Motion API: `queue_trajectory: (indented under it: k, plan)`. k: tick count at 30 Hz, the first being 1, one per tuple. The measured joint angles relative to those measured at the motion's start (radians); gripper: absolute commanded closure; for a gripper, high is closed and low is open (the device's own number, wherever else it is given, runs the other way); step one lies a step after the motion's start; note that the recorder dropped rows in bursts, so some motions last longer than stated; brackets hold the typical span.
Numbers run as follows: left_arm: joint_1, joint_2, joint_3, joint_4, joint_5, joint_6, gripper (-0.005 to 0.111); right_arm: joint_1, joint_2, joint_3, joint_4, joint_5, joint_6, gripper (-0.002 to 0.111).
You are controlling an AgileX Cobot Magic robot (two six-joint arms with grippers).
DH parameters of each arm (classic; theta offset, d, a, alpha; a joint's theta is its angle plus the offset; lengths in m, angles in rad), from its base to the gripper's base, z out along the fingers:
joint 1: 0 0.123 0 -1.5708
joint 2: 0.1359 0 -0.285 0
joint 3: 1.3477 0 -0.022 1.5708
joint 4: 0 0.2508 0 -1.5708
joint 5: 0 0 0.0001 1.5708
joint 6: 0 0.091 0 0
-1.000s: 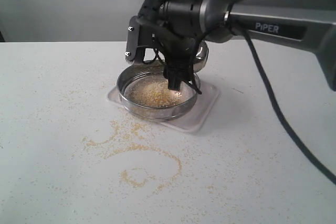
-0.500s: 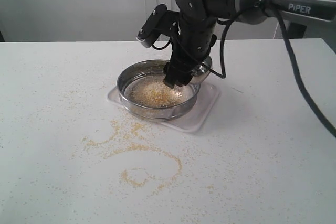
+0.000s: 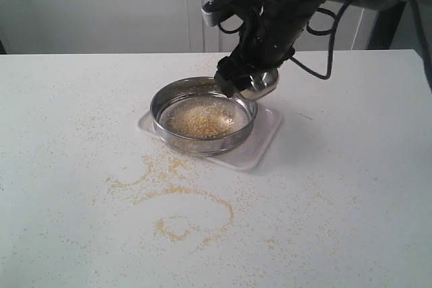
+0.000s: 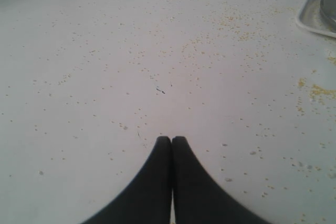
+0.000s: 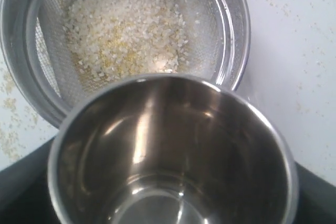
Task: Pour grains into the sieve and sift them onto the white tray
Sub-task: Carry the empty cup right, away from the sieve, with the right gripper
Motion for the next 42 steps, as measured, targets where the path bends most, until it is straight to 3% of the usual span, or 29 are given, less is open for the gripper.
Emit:
queue_trajectory:
  k: [23, 42]
  plan:
    - [0.0, 0.0, 0.0, 0.0, 0.0, 0.0, 0.107, -0.135, -0.273, 0.521, 0.208, -0.584, -0.066, 0.108]
    - [0.0, 0.0, 0.0, 0.0, 0.0, 0.0, 0.107, -0.157, -0.321, 0.713, 0.262, -0.685, -0.218, 0.108]
